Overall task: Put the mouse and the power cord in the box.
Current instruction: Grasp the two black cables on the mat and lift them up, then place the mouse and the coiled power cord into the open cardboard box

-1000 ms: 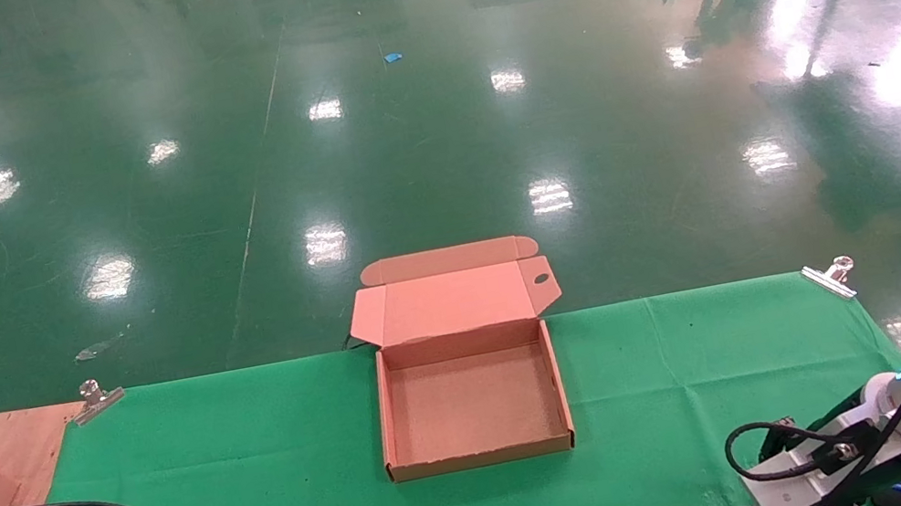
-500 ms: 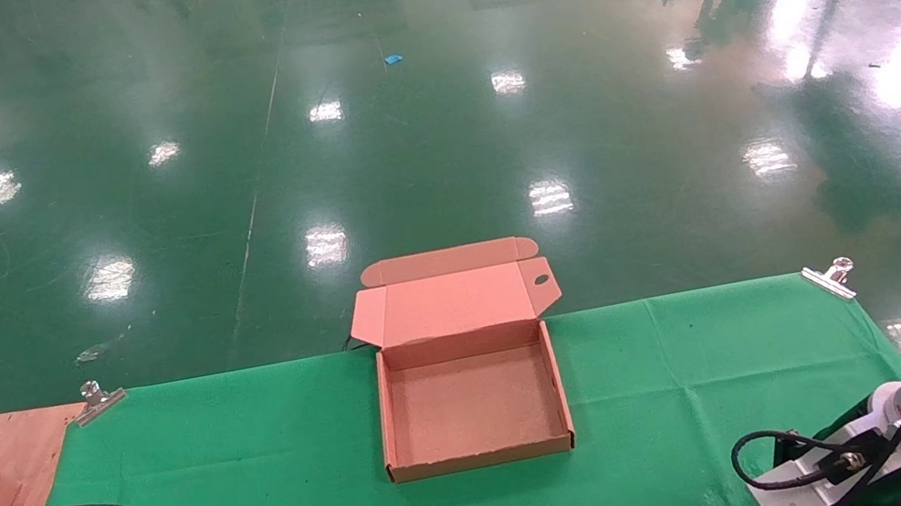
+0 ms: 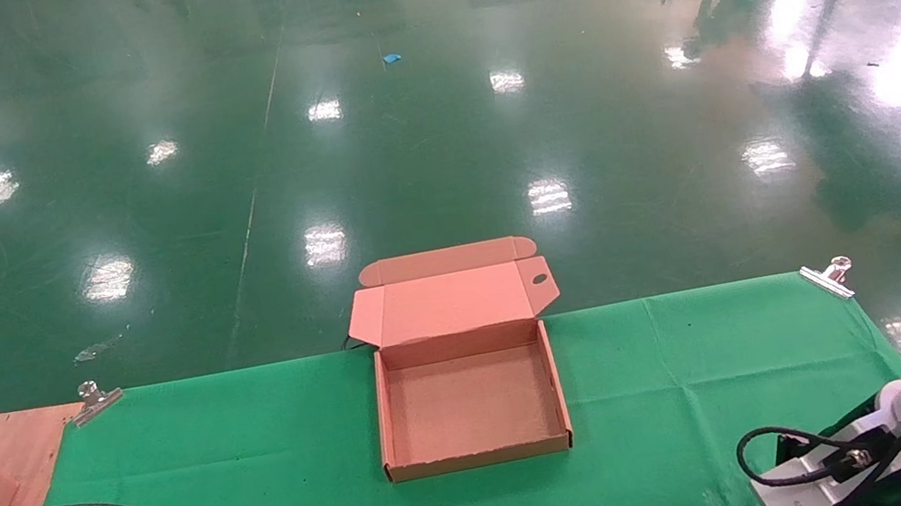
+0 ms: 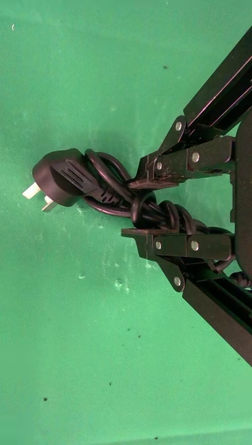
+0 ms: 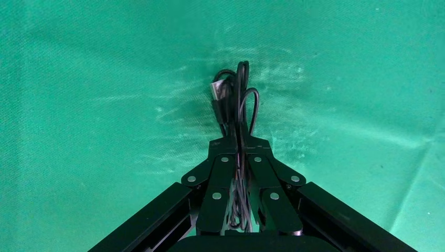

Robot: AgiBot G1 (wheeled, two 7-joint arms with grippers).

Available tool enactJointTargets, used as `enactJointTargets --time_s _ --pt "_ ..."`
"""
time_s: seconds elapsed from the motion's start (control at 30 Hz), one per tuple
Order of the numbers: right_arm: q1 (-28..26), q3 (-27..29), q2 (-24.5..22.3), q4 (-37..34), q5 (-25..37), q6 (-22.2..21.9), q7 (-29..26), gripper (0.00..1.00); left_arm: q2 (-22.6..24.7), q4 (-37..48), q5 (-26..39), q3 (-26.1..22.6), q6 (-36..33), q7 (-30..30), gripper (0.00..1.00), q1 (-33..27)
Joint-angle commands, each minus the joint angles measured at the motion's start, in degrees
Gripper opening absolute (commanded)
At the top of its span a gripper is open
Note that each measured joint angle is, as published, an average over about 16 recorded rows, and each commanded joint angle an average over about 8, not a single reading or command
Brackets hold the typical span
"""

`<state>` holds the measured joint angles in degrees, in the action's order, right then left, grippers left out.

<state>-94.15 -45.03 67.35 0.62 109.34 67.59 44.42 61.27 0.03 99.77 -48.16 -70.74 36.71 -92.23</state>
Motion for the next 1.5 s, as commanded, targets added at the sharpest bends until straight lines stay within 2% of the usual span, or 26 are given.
enactJointTargets --time_s 0.03,0.5,0.9,1.23,1.5 --pt "-0.23 0.10 -0.19 -0.03 -0.14 0.32 0.10 0.00 -0.18 0.00 -0.05 0.04 -0.75 -0.01 0.00 -0.33" --pt "-3.48 0.82 -1.68 0.32 -1.17 3.91 0.88 0.00 -1.72 -0.42 0.04 -0.04 -5.26 0.02 0.00 -4.15" --pt "-10.28 2.24 -2.63 2.19 -3.22 9.87 0.59 0.00 -1.52 -2.07 -1.38 0.94 -10.59 -0.85 0.00 -11.31" --pt "-17.70 3.56 1.07 5.49 -5.11 12.94 -4.19 0.00 3.05 -3.88 -3.05 2.12 -11.27 -3.78 0.00 -17.58" --pt "-22.77 4.12 6.85 9.20 -5.80 11.81 -9.35 0.00 8.11 -4.53 -4.42 3.12 -9.43 -5.70 0.00 -22.11"
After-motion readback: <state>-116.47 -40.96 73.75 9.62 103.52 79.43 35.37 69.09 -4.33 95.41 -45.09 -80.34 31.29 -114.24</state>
